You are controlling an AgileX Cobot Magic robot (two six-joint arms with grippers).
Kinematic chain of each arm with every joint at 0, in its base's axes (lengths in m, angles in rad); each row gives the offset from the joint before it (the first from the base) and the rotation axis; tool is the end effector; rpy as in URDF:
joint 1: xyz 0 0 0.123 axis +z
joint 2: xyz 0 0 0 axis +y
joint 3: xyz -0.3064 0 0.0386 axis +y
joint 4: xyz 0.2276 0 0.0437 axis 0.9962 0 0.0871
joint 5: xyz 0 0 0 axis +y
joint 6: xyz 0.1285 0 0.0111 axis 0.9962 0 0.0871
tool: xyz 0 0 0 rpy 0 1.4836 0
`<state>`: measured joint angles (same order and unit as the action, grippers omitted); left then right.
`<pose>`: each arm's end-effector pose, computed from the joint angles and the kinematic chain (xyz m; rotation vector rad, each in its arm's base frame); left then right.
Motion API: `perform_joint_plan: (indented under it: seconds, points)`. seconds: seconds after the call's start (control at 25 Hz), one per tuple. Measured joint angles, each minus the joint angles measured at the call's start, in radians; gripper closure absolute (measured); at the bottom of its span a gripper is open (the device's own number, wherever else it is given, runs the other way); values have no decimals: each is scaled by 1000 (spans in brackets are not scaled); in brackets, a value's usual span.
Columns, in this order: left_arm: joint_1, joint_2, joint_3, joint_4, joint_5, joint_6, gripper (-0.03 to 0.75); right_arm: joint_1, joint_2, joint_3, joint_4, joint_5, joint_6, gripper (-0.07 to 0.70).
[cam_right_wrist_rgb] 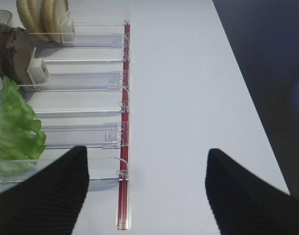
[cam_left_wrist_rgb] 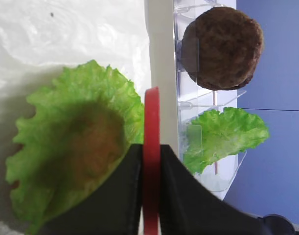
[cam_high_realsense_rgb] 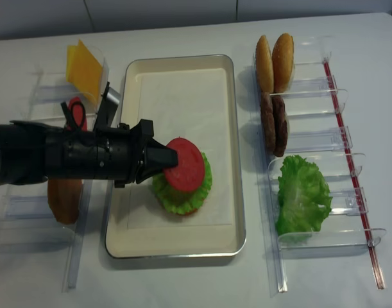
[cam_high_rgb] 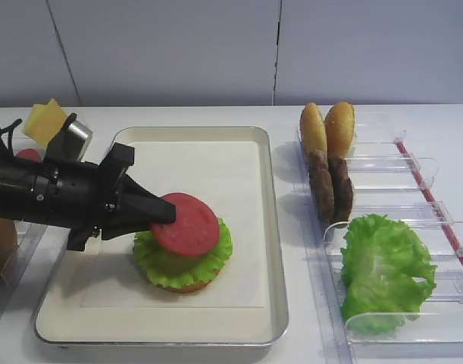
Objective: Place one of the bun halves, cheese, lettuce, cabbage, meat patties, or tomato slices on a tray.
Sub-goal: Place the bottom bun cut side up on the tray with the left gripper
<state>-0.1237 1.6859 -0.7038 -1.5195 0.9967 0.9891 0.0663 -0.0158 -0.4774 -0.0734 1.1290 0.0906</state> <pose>0.2602 -0.1414 0.1999 -0.0411 2.5038 -1.5072 -0.0168 -0.0097 0.2359 0.0319 2.1168 0.0044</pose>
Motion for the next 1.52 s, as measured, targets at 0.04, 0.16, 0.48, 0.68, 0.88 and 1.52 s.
perform_joint_plan:
  seconds: [0.04, 0.16, 0.48, 0.68, 0.88, 1.52]
  points:
    - [0, 0, 0, 0, -2, 0, 644, 0, 0, 0, 0, 0, 0, 108]
    - [0, 0, 0, 0, -10, 2, 644, 0, 0, 0, 0, 0, 0, 108]
    - [0, 0, 0, 0, -16, 5, 630, 0, 0, 0, 0, 0, 0, 108]
    - [0, 0, 0, 0, -3, 5, 578, 0, 0, 0, 0, 0, 0, 108]
    - [0, 0, 0, 23, 5, 5, 512, 0, 0, 0, 0, 0, 0, 108]
    - [-2, 0, -25, 109, 11, -16, 239, 0, 0, 0, 0, 0, 0, 108]
